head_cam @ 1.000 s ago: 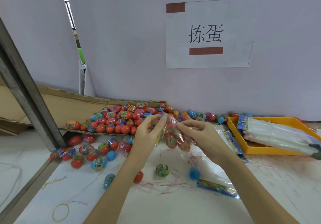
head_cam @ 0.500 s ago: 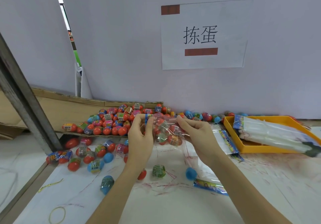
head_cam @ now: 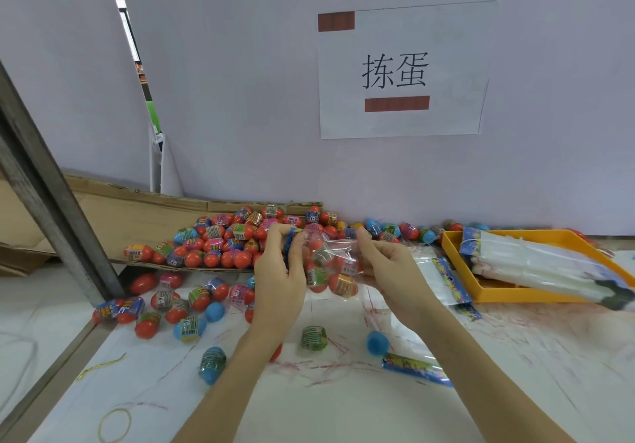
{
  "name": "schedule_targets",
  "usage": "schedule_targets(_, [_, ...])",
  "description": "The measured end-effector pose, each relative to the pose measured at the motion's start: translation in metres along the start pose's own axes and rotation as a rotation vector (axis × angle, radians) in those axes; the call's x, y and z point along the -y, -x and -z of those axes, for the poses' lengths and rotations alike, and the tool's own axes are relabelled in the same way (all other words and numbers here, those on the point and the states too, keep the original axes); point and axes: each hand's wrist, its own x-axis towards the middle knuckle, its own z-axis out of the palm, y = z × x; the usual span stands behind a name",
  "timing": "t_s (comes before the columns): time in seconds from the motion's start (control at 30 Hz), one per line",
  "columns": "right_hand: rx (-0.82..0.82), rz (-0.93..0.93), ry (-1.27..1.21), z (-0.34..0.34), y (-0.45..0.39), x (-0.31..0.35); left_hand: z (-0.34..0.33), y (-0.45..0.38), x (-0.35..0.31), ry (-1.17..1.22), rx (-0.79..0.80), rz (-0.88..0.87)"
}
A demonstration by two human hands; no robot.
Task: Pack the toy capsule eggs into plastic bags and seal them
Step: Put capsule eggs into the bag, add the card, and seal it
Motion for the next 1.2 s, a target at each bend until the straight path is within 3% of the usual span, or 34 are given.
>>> schedule_targets(0.1, [0.117, -0.038, -0.054, 0.003, 0.003, 0.003, 0.002, -0.002, 0.003, 0.006, -0.014, 0.026])
schedule_targets(0.27, [0.034, -0.051, -0.142, -0.001, 0.004, 0.004, 0.004, -0.004, 0.005, 0.036, -0.011, 0.069])
schedule_targets(0.4, [0.088, 0.034, -0.083, 0.0, 0.006, 0.004, 0.009, -0.005, 0.005, 0.067, -0.016, 0.108])
schedule_targets(0.57, [0.083, 0.037, -0.009, -0.002, 0.005, 0.002, 0.012, -0.009, 0.004, 0.168, 0.199, 0.198])
schedule_targets(0.7, [0.171, -0.005, -0.078, 0.005, 0.002, 0.003, 0.01, -0.008, 0.009, 0.148, -0.001, 0.222])
schedule_targets(0.8, [0.149, 0.012, -0.062, 0.007, -0.001, -0.003, 0.011, -0.008, 0.01, 0.12, -0.049, 0.241])
schedule_targets(1.03, [0.098, 0.001, -0.241, 0.009, -0.005, -0.002, 0.013, -0.007, 0.001, 0.251, 0.232, 0.372])
schedule_targets(1.2, [0.029, 0.004, -0.196, 0.006, -0.006, -0.006, 0.013, -0.006, 0.0, 0.285, 0.213, 0.36])
